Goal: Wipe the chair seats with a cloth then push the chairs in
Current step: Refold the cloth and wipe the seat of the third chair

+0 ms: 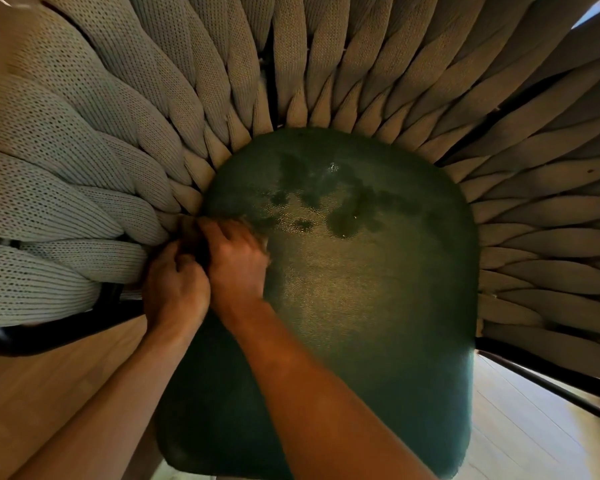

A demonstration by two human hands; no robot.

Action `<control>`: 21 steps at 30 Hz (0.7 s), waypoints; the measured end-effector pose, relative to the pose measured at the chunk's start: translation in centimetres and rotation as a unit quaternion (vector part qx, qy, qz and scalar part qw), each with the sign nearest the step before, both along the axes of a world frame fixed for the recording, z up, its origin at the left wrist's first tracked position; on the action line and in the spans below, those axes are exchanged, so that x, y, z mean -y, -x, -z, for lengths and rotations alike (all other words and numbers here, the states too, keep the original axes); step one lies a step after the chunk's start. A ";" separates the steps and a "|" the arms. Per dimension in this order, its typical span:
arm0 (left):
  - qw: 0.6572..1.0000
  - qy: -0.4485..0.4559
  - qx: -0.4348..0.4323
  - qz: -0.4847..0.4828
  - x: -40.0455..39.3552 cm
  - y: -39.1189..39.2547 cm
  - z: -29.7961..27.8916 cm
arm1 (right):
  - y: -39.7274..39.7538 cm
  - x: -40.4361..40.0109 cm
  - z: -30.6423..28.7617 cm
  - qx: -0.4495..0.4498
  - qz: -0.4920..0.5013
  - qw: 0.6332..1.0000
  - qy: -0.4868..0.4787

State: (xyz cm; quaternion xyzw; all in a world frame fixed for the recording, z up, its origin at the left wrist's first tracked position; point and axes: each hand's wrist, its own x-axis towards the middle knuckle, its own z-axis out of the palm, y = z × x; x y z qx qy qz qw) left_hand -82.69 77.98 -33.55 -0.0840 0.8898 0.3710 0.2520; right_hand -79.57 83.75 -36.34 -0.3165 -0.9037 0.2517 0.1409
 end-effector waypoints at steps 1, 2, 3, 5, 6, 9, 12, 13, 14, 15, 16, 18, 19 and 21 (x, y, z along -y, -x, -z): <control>1.000 0.011 -0.001 0.010 -0.1 0.0 -0.2 | 0.0 -0.2 0.0 0.001 -0.007 1.000 -0.013; 0.999 0.021 -0.003 0.025 -0.2 0.0 -0.3 | -0.3 -0.5 -0.1 0.009 -0.014 1.000 -0.026; 0.998 0.029 -0.009 0.048 -0.3 -0.1 -0.5 | -0.7 -0.9 -0.2 0.023 -0.015 0.999 -0.042; 0.995 0.043 -0.023 0.092 -0.5 -0.3 -0.8 | -2.1 -2.1 -0.4 0.047 -0.008 0.998 -0.051; 0.992 0.050 -0.030 0.108 -0.6 -0.4 -0.8 | -3.0 -2.9 -0.3 0.050 -0.007 0.998 -0.040; 0.981 0.076 -0.067 0.165 -0.9 -0.5 -0.7 | -6.8 -6.4 0.0 0.063 0.001 0.998 -0.014; 0.969 0.093 -0.105 0.205 -1.7 -0.6 -0.7 | -11.3 -10.4 -0.3 0.075 0.023 0.997 -0.009; 0.967 0.096 -0.112 0.208 -1.9 -0.5 -0.7 | -12.9 -11.8 -0.4 0.074 0.032 0.997 -0.011; 0.966 0.100 -0.113 0.209 -2.1 -0.4 -0.6 | -14.6 -13.1 -0.5 0.077 0.044 0.996 -0.014; 0.966 0.103 -0.110 0.208 -2.3 -0.3 -0.4 | -16.3 -14.4 -0.6 0.082 0.059 0.995 -0.018; 0.967 0.106 -0.107 0.206 -2.4 -0.2 -0.3 | -17.8 -15.7 -0.7 0.090 0.080 0.992 -0.026; 0.968 0.112 -0.101 0.200 -2.6 -0.1 -0.1 | -20.6 -17.7 -0.6 0.103 0.118 0.987 -0.043; 0.969 0.113 -0.098 0.198 -2.7 -0.1 -0.1 | -21.8 -18.6 -0.5 0.106 0.134 0.984 -0.044; 0.970 0.113 -0.096 0.193 -2.7 -0.1 -0.1 | -23.5 -20.1 -0.5 0.107 0.175 0.978 -0.043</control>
